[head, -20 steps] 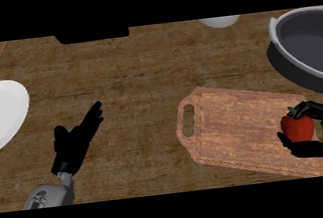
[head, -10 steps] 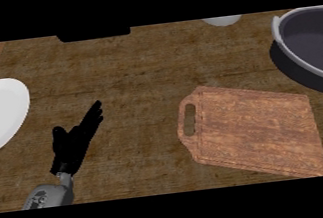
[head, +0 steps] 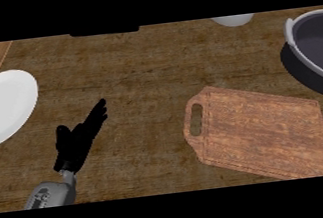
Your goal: Pick the bell pepper from the cutting board and place it in the pot
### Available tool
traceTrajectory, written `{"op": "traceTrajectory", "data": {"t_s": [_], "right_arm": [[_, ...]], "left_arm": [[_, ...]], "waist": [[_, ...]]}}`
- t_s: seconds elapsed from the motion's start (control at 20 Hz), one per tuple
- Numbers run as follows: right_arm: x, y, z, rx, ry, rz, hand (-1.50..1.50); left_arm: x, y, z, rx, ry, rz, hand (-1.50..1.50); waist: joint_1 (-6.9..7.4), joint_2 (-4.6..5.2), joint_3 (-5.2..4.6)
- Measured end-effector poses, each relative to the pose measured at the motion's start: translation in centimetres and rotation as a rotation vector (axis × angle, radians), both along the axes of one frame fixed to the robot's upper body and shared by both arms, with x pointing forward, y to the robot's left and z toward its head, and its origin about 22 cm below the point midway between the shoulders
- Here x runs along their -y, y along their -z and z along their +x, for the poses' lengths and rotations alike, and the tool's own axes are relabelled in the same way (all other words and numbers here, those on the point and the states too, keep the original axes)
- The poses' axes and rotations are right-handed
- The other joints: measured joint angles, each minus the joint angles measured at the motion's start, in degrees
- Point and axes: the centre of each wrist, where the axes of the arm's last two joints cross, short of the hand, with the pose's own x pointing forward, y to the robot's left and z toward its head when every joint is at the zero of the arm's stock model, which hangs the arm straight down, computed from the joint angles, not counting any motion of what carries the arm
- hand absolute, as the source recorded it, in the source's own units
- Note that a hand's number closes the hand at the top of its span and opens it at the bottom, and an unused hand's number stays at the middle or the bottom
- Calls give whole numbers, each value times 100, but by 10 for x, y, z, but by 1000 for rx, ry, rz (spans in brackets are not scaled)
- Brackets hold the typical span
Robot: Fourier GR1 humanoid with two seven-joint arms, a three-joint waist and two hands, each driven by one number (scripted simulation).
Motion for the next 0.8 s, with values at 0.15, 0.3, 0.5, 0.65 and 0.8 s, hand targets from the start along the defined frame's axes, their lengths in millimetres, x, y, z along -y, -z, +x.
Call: {"op": "traceTrajectory", "data": {"t_s": [0.15,0.3,0.5,0.65,0.8], "right_arm": [[9,-12,-1,1,22,-57,150],[13,-29,5,6,30,-108,150],[10,-38,21,-14,7,-178,150],[5,-45,34,-33,-20,-239,150],[-7,-47,56,-52,-51,-295,150]], "left_arm": [[3,-2,3,0,13,3,0],[8,-3,6,0,24,6,0],[11,-5,6,5,35,13,0],[15,-7,10,3,41,13,0],[18,-8,11,0,43,14,0]], "waist": [[66,8,-5],[135,15,-15],[220,8,-28],[217,10,-37],[245,10,-46]]}}
